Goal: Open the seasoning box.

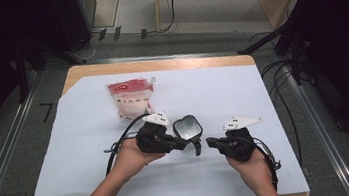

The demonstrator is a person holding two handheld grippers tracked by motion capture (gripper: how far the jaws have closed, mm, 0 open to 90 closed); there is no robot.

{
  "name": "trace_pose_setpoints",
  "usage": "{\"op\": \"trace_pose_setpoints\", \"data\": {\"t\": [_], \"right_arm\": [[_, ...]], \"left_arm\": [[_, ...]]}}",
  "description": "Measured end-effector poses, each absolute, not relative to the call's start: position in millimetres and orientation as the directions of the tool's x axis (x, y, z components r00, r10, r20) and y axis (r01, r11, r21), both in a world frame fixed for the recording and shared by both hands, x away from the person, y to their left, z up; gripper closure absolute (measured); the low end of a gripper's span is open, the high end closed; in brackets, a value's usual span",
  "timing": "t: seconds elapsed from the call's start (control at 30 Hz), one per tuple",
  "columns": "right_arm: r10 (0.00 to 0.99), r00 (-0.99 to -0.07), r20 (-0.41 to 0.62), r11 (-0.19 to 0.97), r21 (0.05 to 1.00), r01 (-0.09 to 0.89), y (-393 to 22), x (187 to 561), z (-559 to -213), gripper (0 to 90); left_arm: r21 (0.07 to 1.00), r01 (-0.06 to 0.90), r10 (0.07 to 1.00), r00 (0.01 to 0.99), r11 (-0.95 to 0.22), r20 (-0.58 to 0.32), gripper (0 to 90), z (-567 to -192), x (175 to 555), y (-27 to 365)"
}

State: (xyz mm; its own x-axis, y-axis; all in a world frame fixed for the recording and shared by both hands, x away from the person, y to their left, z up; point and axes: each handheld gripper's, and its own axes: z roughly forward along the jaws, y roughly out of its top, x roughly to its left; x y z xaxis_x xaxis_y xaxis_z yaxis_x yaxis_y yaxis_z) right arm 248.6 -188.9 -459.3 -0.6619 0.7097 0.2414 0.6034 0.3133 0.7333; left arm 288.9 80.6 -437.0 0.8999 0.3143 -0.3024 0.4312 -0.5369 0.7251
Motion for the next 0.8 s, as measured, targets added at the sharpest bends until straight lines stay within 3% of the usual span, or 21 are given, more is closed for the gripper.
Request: {"op": "trace_pose_setpoints", "data": {"t": [0.4, 0.8], "right_arm": [[0.672, -0.698, 0.247, 0.342, 0.733, 0.588, -169.1, 231.4, -460.6, 90.0], [0.637, -0.727, 0.256, 0.384, 0.712, 0.587, -143.2, 231.7, -473.2, 90.0]], "left_arm": [[0.733, 0.449, 0.354, 0.887, -0.511, -0.296, 78.9, -425.0, 301.1, 110.5], [0.725, 0.503, 0.399, 0.854, -0.471, -0.334, 56.1, -428.2, 314.3, 125.9]]}}
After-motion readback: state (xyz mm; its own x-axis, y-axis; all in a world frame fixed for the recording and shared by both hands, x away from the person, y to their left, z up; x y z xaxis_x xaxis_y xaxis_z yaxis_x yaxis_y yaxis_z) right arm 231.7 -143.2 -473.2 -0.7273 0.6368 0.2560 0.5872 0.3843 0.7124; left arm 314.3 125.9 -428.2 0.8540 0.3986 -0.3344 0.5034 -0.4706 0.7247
